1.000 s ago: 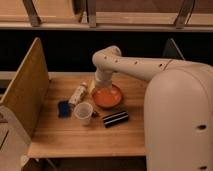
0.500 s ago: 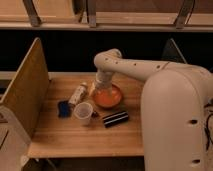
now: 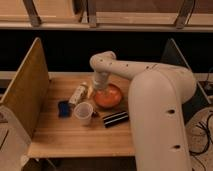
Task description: Drag the ceramic bowl in a circle
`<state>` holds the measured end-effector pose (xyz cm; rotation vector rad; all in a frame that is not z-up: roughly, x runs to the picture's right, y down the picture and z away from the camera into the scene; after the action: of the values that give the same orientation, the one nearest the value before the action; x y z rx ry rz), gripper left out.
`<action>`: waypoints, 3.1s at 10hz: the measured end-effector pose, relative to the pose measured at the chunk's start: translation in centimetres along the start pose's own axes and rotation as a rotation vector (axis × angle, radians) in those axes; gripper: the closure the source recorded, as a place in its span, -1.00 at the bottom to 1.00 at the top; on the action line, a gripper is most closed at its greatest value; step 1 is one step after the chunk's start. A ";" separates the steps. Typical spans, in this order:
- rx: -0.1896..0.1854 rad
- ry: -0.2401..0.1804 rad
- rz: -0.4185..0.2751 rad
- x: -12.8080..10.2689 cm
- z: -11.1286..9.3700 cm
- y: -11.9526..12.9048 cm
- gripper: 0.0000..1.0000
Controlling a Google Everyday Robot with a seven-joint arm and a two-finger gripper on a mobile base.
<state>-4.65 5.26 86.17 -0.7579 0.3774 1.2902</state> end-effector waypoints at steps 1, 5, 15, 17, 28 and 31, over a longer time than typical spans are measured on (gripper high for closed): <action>-0.003 0.033 -0.011 -0.3 1.2 -0.1 -0.30; -0.034 0.136 0.029 -0.6 5.6 -1.4 -0.30; -0.107 0.054 0.095 -2.5 5.2 -4.7 1.00; -0.102 -0.004 0.102 -3.0 3.5 -5.3 1.00; 0.047 -0.057 -0.029 -3.5 -0.9 -9.2 1.00; 0.021 -0.063 -0.136 -6.6 -0.4 -6.9 1.00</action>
<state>0.22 -0.35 92.16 -0.7119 0.2837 1.1781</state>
